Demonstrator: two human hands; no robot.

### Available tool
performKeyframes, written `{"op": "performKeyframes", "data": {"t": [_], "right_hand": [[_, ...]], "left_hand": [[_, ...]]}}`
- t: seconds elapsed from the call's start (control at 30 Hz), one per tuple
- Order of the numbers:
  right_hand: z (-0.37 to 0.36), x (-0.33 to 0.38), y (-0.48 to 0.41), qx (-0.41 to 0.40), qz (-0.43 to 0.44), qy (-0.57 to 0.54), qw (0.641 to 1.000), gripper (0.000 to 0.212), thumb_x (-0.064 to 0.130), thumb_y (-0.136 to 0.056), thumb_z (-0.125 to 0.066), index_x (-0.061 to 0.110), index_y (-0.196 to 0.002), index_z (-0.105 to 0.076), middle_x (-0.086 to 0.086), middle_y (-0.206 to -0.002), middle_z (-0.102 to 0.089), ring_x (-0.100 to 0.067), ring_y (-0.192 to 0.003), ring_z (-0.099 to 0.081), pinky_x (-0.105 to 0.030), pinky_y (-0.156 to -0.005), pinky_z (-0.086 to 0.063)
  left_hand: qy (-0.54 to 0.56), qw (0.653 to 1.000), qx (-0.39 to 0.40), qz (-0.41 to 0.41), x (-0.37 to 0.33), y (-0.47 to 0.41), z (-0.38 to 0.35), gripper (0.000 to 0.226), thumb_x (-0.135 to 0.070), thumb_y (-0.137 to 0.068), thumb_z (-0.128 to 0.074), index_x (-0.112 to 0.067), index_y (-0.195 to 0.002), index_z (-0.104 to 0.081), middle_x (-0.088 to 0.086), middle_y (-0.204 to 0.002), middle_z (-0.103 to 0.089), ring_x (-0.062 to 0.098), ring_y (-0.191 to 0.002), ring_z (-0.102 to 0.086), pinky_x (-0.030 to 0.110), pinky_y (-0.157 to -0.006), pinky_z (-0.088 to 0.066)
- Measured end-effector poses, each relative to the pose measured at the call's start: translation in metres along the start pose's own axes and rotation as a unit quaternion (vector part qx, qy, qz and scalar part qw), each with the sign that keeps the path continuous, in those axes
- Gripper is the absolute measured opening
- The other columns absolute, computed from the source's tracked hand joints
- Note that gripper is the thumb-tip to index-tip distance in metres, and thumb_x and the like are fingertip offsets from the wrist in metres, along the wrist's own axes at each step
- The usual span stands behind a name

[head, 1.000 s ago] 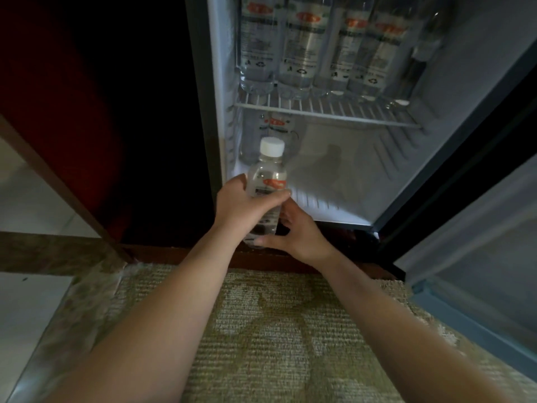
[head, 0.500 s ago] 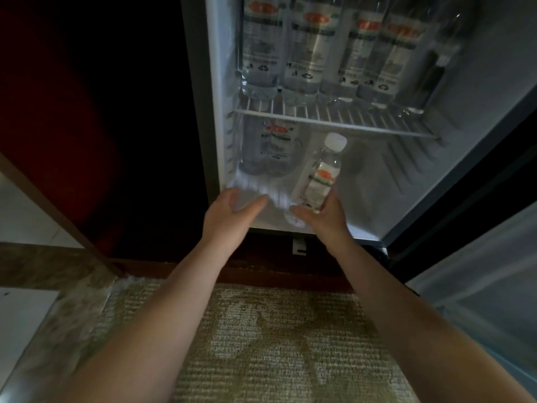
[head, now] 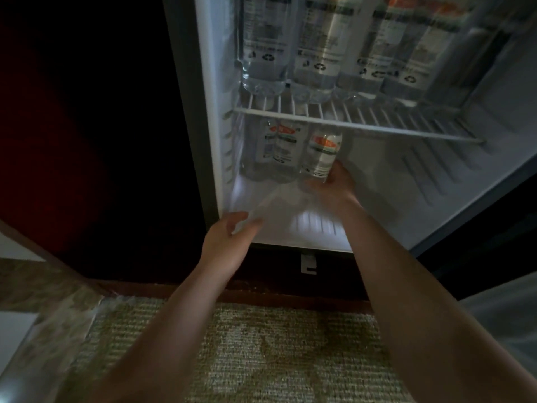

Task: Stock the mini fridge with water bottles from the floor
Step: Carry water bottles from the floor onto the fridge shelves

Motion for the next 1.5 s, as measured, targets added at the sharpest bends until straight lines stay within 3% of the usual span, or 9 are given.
{"op": "performKeyframes", "data": {"t": [0.33, 0.47, 0.57, 0.7, 0.83, 1.1, 1.2, 1.4, 1.5], "right_hand": [[-0.005, 0.02, -0.021, -0.016, -0.037, 0.138, 0.99, 0.03, 0.04, -0.073, -0.072, 0.025, -0.098, -0.064, 0.004, -0.089, -0.069, -0.017, -0.08, -0.067, -0.029, -0.07, -0.054], [0.002, 0.016, -0.014, 0.008, -0.043, 0.088, 0.995, 0.054, 0.045, -0.067, -0.079, 0.025, -0.113, -0.059, 0.006, -0.096, -0.068, -0.01, -0.08, -0.066, -0.016, -0.051, -0.043], [0.001, 0.02, -0.008, 0.031, -0.055, 0.027, 0.998, 0.065, 0.048, -0.062, -0.082, 0.026, -0.119, -0.058, 0.002, -0.105, -0.068, -0.015, -0.085, -0.068, -0.021, -0.046, -0.052], [0.001, 0.032, -0.015, 0.025, -0.013, -0.017, 0.999, 0.067, 0.047, -0.062, -0.08, 0.028, -0.121, -0.055, 0.002, -0.108, -0.07, -0.02, -0.093, -0.069, -0.042, -0.072, -0.06], [0.006, 0.04, -0.016, -0.001, 0.032, -0.001, 0.999, 0.061, 0.03, -0.083, -0.072, 0.019, -0.134, -0.04, -0.002, -0.125, -0.06, -0.021, -0.107, -0.061, -0.033, -0.081, -0.052], [0.01, 0.039, -0.011, 0.026, 0.047, 0.012, 0.998, 0.06, 0.036, -0.081, -0.073, 0.017, -0.131, -0.045, -0.003, -0.126, -0.062, -0.022, -0.113, -0.06, -0.045, -0.098, -0.049], [0.008, 0.039, -0.002, 0.033, 0.014, 0.028, 0.999, 0.071, 0.053, -0.072, -0.073, 0.015, -0.128, -0.051, 0.004, -0.116, -0.064, -0.013, -0.102, -0.063, -0.035, -0.09, -0.052], [0.014, 0.013, 0.045, -0.095, -0.018, 0.121, 0.988, 0.037, 0.038, -0.09, -0.059, 0.013, -0.116, -0.057, -0.006, -0.105, -0.067, -0.024, -0.097, -0.061, -0.023, -0.069, -0.035], [0.014, 0.006, 0.076, -0.068, -0.038, 0.165, 0.983, 0.026, 0.035, -0.09, -0.054, 0.014, -0.098, -0.068, -0.007, -0.095, -0.071, -0.026, -0.093, -0.064, -0.025, -0.067, -0.037]], "left_hand": [[0.022, 1.0, -0.02, 0.001, 0.002, -0.001, 0.004, 0.045, -0.038, -0.086, -0.062, -0.017, -0.126, -0.059, 0.002, -0.13, -0.057, 0.019, -0.118, -0.053, 0.03, -0.095, -0.041], [0.019, 1.0, -0.014, 0.001, -0.002, 0.006, -0.003, 0.042, -0.039, -0.086, -0.062, -0.017, -0.122, -0.061, 0.003, -0.128, -0.057, 0.019, -0.117, -0.053, 0.029, -0.09, -0.04], [0.018, 1.0, -0.009, -0.012, -0.005, 0.012, -0.005, 0.042, -0.038, -0.087, -0.063, -0.017, -0.123, -0.06, 0.003, -0.129, -0.057, 0.018, -0.118, -0.052, 0.029, -0.092, -0.04], [0.004, 1.0, -0.002, -0.025, -0.005, 0.018, -0.006, 0.043, -0.037, -0.088, -0.061, -0.015, -0.125, -0.059, 0.003, -0.129, -0.057, 0.018, -0.118, -0.052, 0.026, -0.089, -0.039], [-0.015, 1.0, -0.006, -0.021, -0.002, 0.017, -0.004, 0.043, -0.038, -0.088, -0.061, -0.016, -0.124, -0.059, 0.004, -0.128, -0.057, 0.017, -0.115, -0.052, 0.026, -0.086, -0.039], [-0.013, 1.0, -0.013, -0.02, -0.004, 0.012, -0.004, 0.043, -0.037, -0.088, -0.061, -0.015, -0.125, -0.059, 0.006, -0.129, -0.057, 0.019, -0.119, -0.052, 0.026, -0.088, -0.039], [-0.017, 1.0, -0.01, -0.02, -0.002, 0.014, -0.006, 0.043, -0.037, -0.088, -0.061, -0.014, -0.126, -0.059, 0.005, -0.129, -0.056, 0.019, -0.119, -0.051, 0.027, -0.088, -0.038], [-0.069, 0.998, 0.005, -0.007, -0.011, 0.017, -0.007, 0.042, -0.039, -0.089, -0.058, -0.018, -0.125, -0.059, -0.003, -0.121, -0.056, 0.014, -0.105, -0.05, 0.027, -0.084, -0.036], [-0.147, 0.987, 0.071, -0.013, -0.018, 0.022, -0.006, 0.029, -0.037, -0.09, -0.056, -0.012, -0.105, -0.062, 0.001, -0.105, -0.057, 0.017, -0.095, -0.054, 0.028, -0.082, -0.04]]}}
Point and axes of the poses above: each hand's wrist, its own y-axis away from the middle knuckle, its own z-axis out of the back of the hand, x = y × z, the point moved 1 cm from there along -y, towards the middle knuckle
